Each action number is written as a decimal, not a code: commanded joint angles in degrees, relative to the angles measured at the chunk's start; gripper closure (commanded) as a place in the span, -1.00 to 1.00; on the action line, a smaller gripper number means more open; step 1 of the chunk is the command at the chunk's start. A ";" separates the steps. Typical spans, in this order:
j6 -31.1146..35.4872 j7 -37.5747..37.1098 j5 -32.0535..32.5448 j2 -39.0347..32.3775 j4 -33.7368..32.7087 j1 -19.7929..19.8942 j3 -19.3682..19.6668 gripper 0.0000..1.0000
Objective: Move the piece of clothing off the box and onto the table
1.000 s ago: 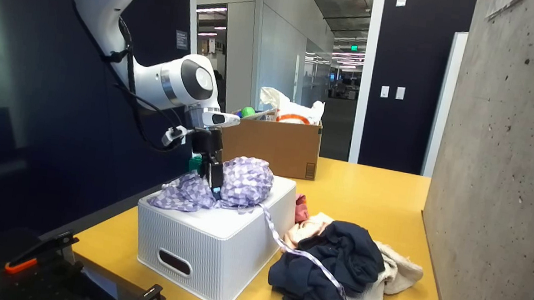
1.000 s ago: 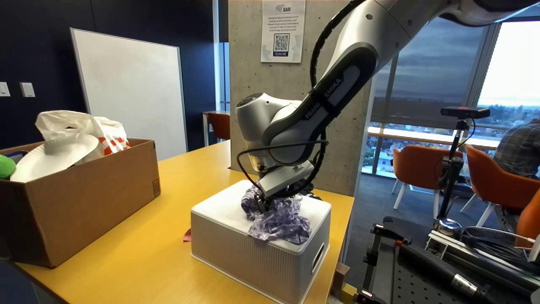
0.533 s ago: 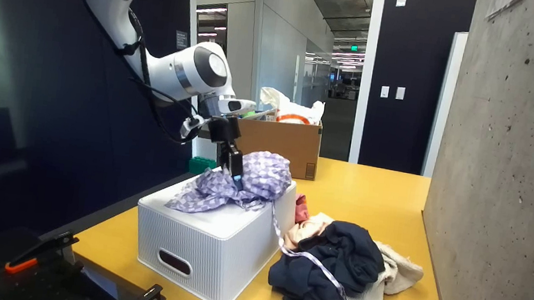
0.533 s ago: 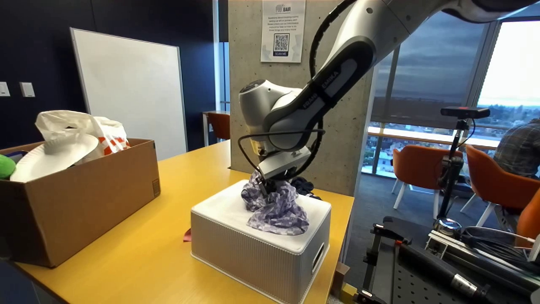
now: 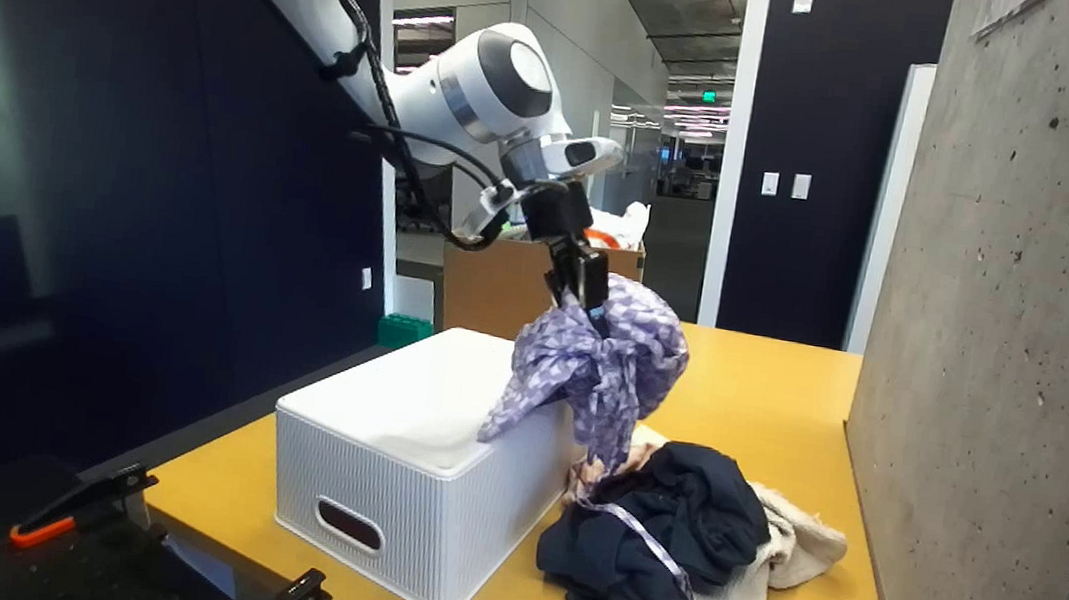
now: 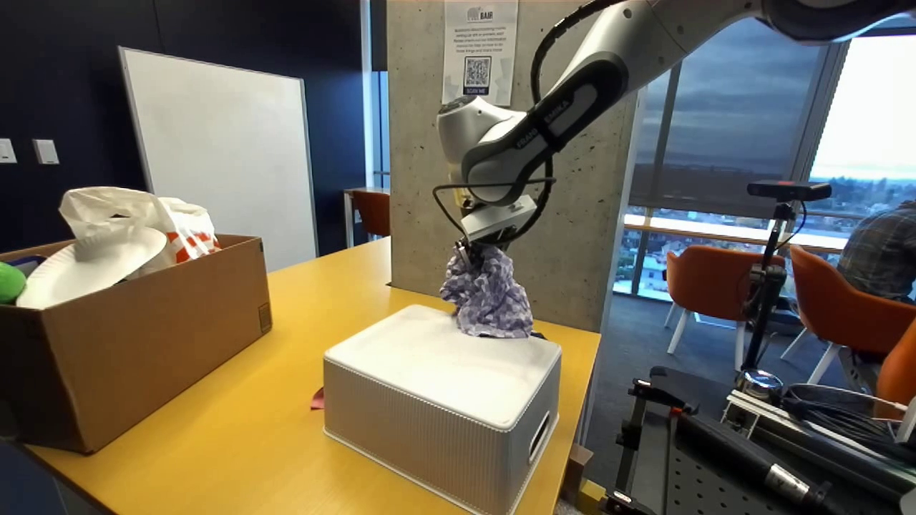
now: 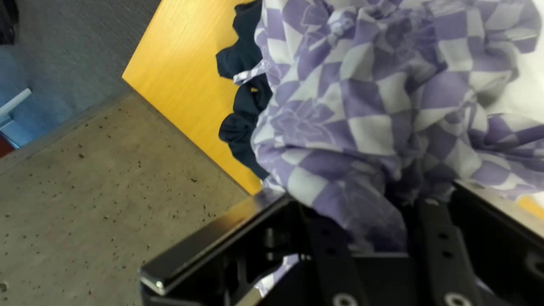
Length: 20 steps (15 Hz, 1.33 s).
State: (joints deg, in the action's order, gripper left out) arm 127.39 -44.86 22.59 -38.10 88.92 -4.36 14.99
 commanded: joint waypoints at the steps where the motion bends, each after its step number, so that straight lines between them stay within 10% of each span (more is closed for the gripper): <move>1: -5.36 6.27 -1.22 -6.32 -13.81 3.38 0.21 0.94; 16: -9.11 15.49 -5.98 -36.26 -47.70 5.96 0.26 0.94; 17: -9.15 15.60 -5.97 -36.23 -48.04 6.04 0.41 0.48; 20: -8.22 14.47 -4.11 -34.29 -47.23 6.92 0.50 -0.02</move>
State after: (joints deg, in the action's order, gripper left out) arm 120.48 -31.54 18.37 -73.04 44.12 1.53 14.90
